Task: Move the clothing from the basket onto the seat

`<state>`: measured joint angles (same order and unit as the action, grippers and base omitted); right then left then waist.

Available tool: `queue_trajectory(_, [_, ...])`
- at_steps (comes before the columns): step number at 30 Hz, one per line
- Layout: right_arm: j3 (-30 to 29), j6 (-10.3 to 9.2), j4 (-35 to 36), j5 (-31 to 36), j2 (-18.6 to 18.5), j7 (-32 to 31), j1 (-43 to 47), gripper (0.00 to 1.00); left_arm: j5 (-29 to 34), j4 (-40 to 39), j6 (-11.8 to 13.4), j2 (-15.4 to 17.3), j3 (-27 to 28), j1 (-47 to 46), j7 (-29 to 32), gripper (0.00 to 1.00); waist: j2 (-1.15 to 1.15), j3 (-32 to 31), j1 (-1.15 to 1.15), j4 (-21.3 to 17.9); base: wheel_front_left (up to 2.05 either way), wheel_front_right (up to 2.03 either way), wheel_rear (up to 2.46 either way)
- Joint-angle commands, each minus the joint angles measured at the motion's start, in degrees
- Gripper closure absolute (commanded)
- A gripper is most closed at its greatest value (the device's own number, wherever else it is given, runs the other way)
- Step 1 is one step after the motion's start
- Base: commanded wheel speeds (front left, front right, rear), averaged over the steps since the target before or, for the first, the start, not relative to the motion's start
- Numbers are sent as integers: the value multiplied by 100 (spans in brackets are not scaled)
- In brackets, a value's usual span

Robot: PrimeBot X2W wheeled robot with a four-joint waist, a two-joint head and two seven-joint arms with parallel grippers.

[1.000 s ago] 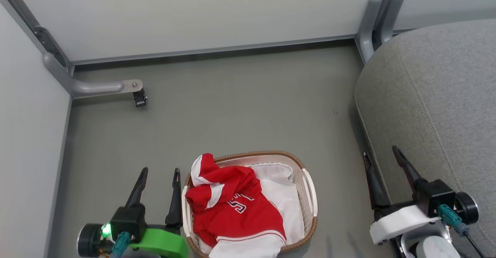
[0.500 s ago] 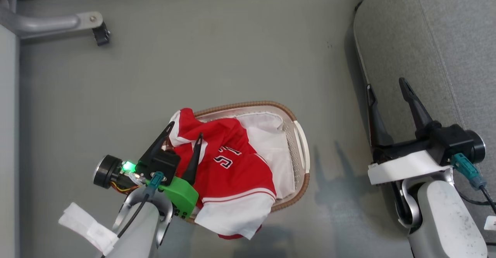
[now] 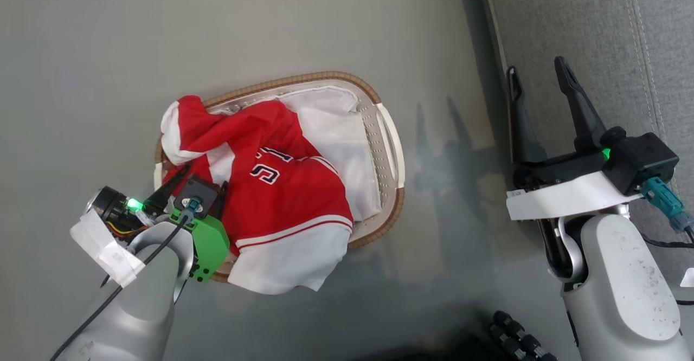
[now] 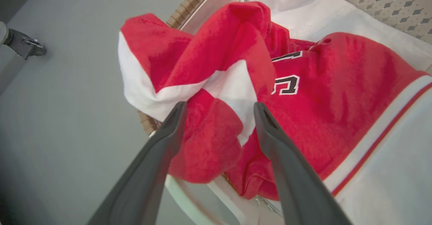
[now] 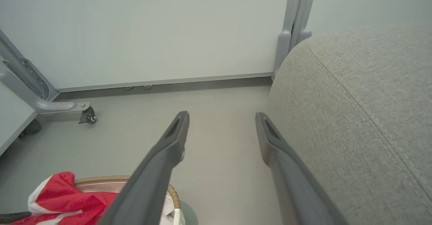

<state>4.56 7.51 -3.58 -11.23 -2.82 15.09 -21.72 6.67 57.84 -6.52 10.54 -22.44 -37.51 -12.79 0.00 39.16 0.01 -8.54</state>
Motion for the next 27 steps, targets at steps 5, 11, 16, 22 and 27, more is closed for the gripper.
queue_trajectory(5, [56,-4,11,-93,-13,12,-116,0,14,455,129,97,-46,-380,111,0,0,580,-1,-458,0,0,0])
queue_trajectory(11, [49,-4,-44,-92,-13,12,-138,0,-77,772,193,-4,-80,-529,20,95,0,497,-1,-422,0,0,0])
queue_trajectory(16, [42,-4,-97,-39,-14,12,-103,0,-155,832,162,-144,-139,-490,-127,100,0,291,-1,-332,0,0,0])
queue_trajectory(22, [-10,-4,-215,75,-16,12,36,0,-221,617,45,-338,-293,-297,-238,100,0,-142,-1,-144,0,0,0])
queue_trajectory(27, [-180,-4,-353,199,-18,12,232,0,-433,-111,-46,-453,-428,-30,-241,100,0,-716,-1,93,0,0,0])
